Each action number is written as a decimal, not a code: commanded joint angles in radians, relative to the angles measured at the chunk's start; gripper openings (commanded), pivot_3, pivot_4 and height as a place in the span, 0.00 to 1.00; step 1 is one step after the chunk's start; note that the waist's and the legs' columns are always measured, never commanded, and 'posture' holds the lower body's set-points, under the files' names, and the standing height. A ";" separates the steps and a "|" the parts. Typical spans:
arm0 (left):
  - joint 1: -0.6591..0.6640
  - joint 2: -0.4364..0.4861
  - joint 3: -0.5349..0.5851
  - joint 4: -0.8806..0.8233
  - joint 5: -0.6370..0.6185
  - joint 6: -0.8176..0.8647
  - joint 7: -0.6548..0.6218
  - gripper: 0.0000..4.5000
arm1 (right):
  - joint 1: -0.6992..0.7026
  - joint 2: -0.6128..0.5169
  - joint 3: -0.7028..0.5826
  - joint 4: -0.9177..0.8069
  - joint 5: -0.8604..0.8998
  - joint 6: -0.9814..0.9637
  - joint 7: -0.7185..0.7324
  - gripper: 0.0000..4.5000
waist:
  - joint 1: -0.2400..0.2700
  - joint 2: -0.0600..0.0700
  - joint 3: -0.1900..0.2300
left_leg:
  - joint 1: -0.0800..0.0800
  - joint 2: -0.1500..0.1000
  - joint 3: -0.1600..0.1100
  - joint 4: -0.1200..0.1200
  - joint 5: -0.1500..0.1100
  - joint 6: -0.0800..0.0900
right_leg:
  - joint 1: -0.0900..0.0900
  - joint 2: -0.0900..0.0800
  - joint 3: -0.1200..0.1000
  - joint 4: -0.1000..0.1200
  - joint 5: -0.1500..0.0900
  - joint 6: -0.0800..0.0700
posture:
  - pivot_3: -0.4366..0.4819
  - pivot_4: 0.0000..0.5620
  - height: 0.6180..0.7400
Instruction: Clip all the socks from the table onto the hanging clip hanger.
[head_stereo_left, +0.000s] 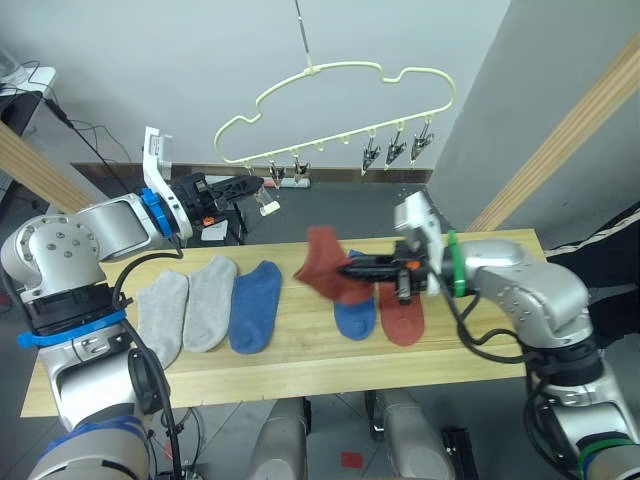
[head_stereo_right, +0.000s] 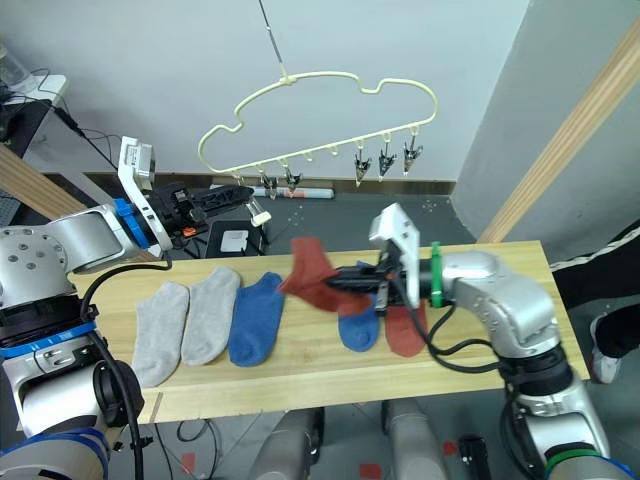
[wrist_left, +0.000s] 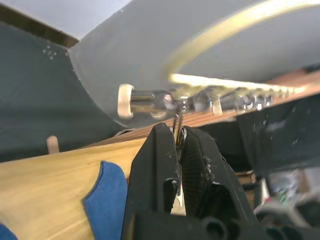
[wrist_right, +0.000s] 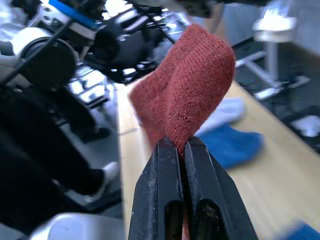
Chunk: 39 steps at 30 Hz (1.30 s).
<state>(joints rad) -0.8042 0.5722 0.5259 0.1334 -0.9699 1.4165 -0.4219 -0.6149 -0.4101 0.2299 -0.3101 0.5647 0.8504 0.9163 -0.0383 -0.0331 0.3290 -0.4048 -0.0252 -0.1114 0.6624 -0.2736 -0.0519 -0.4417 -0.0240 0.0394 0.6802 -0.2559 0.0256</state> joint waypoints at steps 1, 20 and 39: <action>-0.028 -0.005 0.062 -0.009 -0.054 0.037 0.028 0.02 | -0.027 0.021 0.035 0.029 -0.043 -0.058 -0.010 0.01 | 0.008 0.000 0.000 | 0.000 0.000 0.000 0.000 0.000 0.000 | 0.000 0.000 0.000 0.000 0.000 0.000 | 0.51 0.59 1.00; -0.028 -0.026 0.117 -0.006 -0.115 0.124 0.085 0.02 | -0.201 0.187 0.090 0.411 -0.248 -0.301 -0.018 0.01 | 0.005 0.000 0.000 | -0.001 0.000 0.001 0.000 0.000 -0.001 | -0.002 0.000 0.000 0.000 0.000 0.000 | 0.50 0.59 1.00; -0.033 -0.038 0.128 -0.002 -0.118 0.116 0.098 0.02 | -0.234 0.218 0.060 0.405 -0.251 -0.275 -0.030 0.01 | 0.005 0.000 0.000 | 0.000 0.000 0.001 0.000 0.000 -0.001 | -0.002 0.000 0.000 0.001 0.000 -0.001 | 0.49 0.60 1.00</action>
<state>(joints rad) -0.8340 0.5317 0.6369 0.1553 -1.0573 1.5367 -0.3178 -0.8264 -0.2021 0.3083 0.1214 0.3112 0.5881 0.8917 -0.0331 -0.0334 0.3289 -0.4052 -0.0247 -0.1108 0.6621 -0.2734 -0.0527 -0.4433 -0.0242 0.0390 0.6808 -0.2555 0.0250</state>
